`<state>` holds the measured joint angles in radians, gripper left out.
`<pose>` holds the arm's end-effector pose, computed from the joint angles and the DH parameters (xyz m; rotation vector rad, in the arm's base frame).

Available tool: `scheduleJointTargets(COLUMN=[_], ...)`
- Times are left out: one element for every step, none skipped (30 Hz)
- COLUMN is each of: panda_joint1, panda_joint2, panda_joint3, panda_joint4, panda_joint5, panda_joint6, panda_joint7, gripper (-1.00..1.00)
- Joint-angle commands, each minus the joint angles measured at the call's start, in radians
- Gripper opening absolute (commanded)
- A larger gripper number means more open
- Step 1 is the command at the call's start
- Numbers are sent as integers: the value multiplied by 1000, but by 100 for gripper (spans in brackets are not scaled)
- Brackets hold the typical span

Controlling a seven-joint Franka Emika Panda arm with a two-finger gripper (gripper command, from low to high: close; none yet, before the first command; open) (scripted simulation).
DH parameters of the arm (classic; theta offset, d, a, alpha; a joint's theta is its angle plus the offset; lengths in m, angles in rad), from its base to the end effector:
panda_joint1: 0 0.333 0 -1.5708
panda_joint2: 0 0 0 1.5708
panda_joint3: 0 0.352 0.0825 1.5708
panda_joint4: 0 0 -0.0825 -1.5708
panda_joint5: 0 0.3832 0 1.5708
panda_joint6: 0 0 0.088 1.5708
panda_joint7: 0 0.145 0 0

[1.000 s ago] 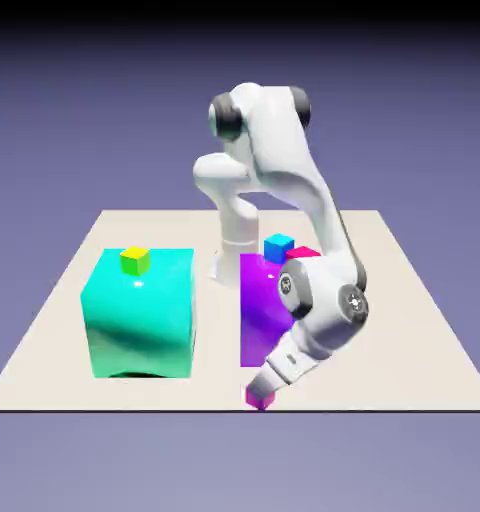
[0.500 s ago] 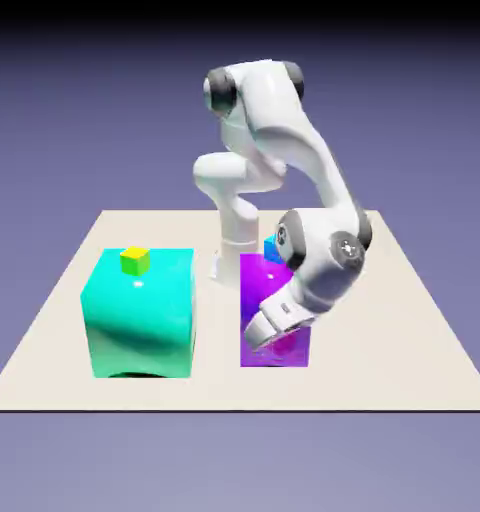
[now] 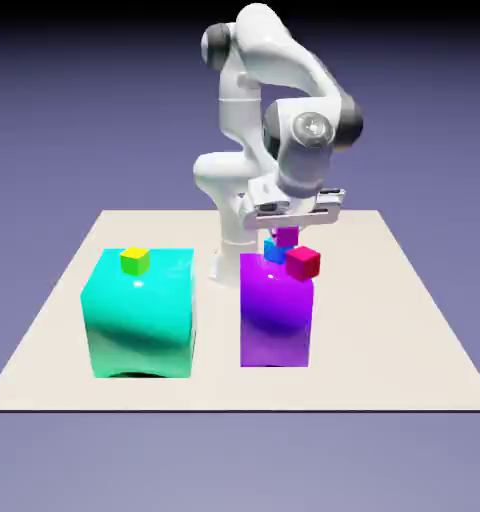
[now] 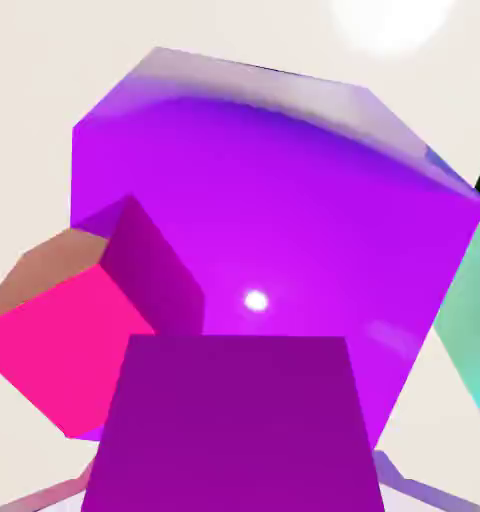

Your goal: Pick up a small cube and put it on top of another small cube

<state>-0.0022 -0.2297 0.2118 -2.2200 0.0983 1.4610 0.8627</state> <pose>0.3752 0.0985 0.4421 2.6653 -0.9541 -0.7037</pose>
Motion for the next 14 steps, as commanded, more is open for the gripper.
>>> scheduleJointTargets(panda_joint1=[-3, -7, -2, 8, 8, 10, 12, 14, 16, 18, 19, 19, 19, 17], panda_joint2=[-36, -73, -94, -96, -96, -101, -107, -112, -117, -123, -124, -124, -124, -119], panda_joint3=[1, 2, -8, -23, -23, -20, -18, -15, -13, -10, -10, -10, -10, -12], panda_joint4=[-22, -43, -71, -95, -95, -131, -167, -203, -239, -276, -283, -283, -283, -247], panda_joint5=[20, 41, 48, 41, 41, 45, 48, 52, 55, 59, 59, 59, 59, 56], panda_joint6=[-20, -40, -52, -52, -52, -21, 9, 40, 71, 102, 109, 109, 109, 78], panda_joint7=[20, 39, 48, 44, 44, 42, 40, 39, 37, 35, 34, 34, 34, 36], gripper=[-100, -100, -100, -100, -100, -100, -100, -100, -100, -100, -100, 100, 100, 100])
